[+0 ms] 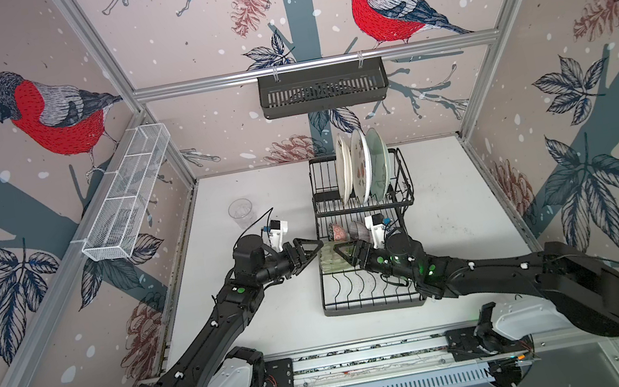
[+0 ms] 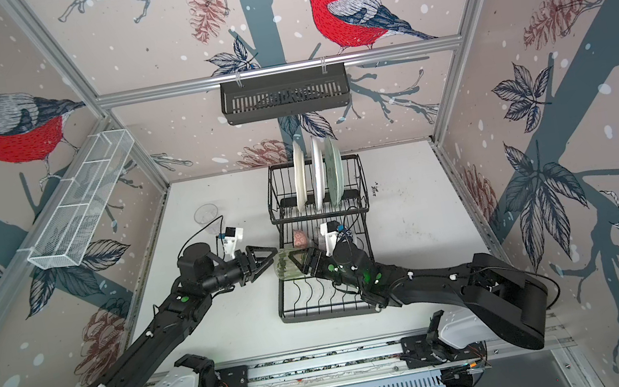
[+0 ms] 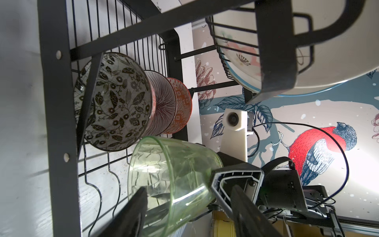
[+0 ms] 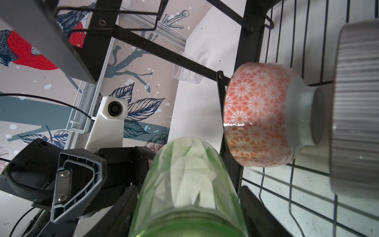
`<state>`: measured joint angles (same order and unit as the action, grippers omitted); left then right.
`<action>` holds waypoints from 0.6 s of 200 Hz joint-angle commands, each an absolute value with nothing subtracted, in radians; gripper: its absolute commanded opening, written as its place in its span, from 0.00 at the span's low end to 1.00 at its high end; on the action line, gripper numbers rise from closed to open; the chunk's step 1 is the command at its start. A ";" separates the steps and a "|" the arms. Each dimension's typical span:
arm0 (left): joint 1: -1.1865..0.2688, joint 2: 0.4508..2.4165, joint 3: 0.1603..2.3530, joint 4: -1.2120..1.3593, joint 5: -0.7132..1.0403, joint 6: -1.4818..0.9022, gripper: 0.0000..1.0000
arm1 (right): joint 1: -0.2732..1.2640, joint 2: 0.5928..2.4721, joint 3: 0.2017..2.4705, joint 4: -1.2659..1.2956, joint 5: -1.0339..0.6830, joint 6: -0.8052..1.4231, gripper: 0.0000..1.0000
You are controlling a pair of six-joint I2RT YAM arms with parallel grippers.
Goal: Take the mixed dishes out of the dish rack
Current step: 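Grasp the green glass with left gripper while right gripper holds it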
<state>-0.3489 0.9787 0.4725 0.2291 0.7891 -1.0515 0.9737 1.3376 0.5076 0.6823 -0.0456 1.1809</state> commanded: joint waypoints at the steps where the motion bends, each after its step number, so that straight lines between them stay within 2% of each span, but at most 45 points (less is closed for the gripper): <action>1: -0.348 0.979 0.461 0.339 0.818 -1.103 0.64 | 0.976 1.350 0.517 0.808 -0.059 1.204 0.59; 20: -0.349 0.982 0.444 0.385 0.822 -1.136 0.63 | 0.973 1.362 0.530 0.818 -0.067 1.204 0.59; 60: -0.351 0.996 0.408 0.532 0.825 -1.232 0.53 | 0.978 1.406 0.533 0.910 -0.082 1.223 0.59; 109: -0.351 0.999 0.411 0.520 0.821 -1.214 0.35 | 0.982 1.488 0.543 0.998 -0.129 1.263 0.59; 120: -0.352 1.003 0.413 0.503 0.814 -1.201 0.27 | 0.984 1.496 0.546 1.006 -0.139 1.264 0.60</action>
